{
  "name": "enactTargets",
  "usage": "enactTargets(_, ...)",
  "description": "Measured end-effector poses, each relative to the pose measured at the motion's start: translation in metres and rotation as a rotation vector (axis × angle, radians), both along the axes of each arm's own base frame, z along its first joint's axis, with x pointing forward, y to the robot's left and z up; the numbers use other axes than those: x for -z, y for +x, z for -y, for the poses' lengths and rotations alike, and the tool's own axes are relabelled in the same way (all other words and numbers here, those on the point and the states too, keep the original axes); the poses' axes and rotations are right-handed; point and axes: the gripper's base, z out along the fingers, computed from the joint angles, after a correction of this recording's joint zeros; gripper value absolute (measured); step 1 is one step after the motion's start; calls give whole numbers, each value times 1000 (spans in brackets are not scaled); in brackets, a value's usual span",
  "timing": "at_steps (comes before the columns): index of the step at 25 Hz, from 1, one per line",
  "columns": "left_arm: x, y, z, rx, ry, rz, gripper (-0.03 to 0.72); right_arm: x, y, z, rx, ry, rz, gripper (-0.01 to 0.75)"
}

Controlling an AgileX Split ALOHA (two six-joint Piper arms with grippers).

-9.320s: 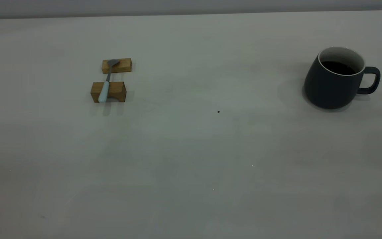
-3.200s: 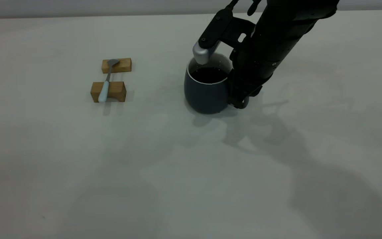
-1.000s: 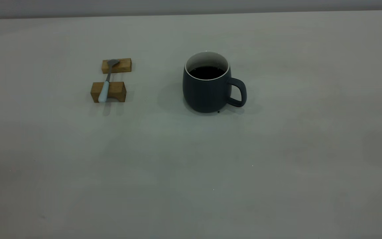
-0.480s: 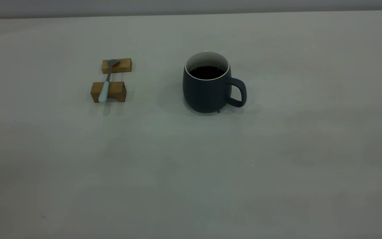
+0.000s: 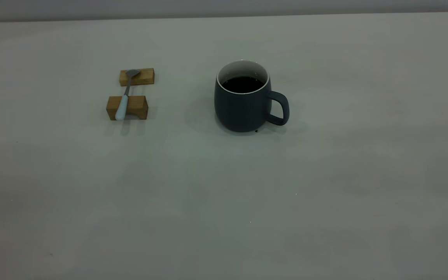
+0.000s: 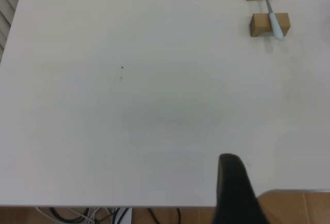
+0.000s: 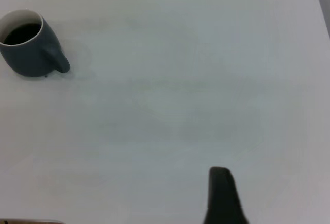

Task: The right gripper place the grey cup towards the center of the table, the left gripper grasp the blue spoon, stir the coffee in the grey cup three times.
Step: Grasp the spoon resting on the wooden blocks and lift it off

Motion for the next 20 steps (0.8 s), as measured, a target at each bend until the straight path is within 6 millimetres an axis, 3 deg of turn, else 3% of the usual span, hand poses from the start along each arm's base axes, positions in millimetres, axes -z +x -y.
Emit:
enactTargets(12, 0, 0, 0, 0, 0, 0, 508, 0, 0, 0, 0, 0, 0, 324)
enactTargets(20, 0, 0, -2, -15, 22, 0, 508, 0, 0, 0, 0, 0, 0, 239)
